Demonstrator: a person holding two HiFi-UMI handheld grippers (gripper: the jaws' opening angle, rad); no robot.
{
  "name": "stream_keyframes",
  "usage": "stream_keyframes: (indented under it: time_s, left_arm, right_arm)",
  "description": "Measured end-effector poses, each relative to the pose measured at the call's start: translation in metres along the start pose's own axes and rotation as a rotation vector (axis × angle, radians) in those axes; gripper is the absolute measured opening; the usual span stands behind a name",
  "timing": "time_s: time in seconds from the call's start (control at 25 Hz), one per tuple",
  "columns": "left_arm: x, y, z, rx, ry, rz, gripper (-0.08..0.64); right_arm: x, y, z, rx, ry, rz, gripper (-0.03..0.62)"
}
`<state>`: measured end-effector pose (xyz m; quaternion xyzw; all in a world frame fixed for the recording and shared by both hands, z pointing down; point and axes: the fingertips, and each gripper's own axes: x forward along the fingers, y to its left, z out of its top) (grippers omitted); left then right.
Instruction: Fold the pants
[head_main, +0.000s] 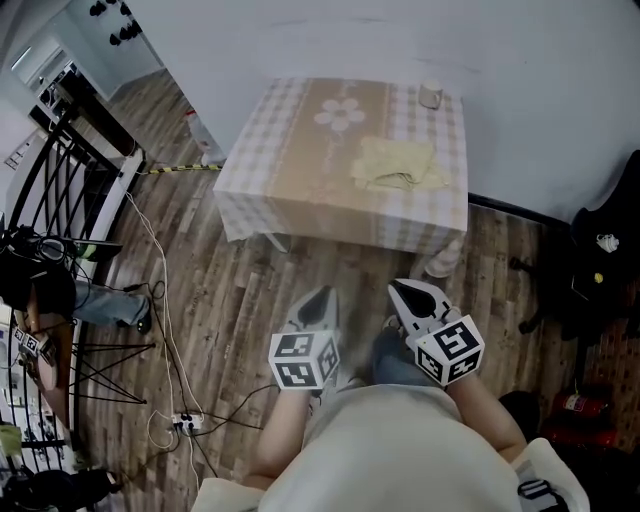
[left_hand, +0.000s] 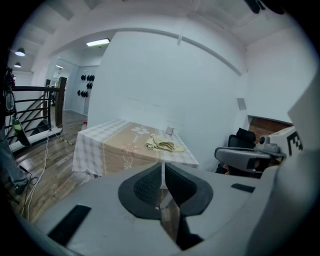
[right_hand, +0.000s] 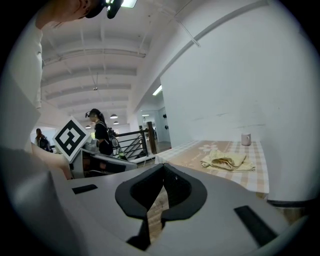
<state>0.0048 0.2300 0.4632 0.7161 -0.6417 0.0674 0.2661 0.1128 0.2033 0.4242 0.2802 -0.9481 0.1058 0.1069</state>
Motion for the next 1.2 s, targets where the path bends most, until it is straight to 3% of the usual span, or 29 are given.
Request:
stream_keyframes:
  time_s: [1.2]
  left_arm:
    - [-0.016,-0.008,-0.001,-0.002,-0.028,-0.007,0.021]
  right_arm:
    - [-0.021,0.003,0.007,-0.017,-0.056,-0.044,0.000]
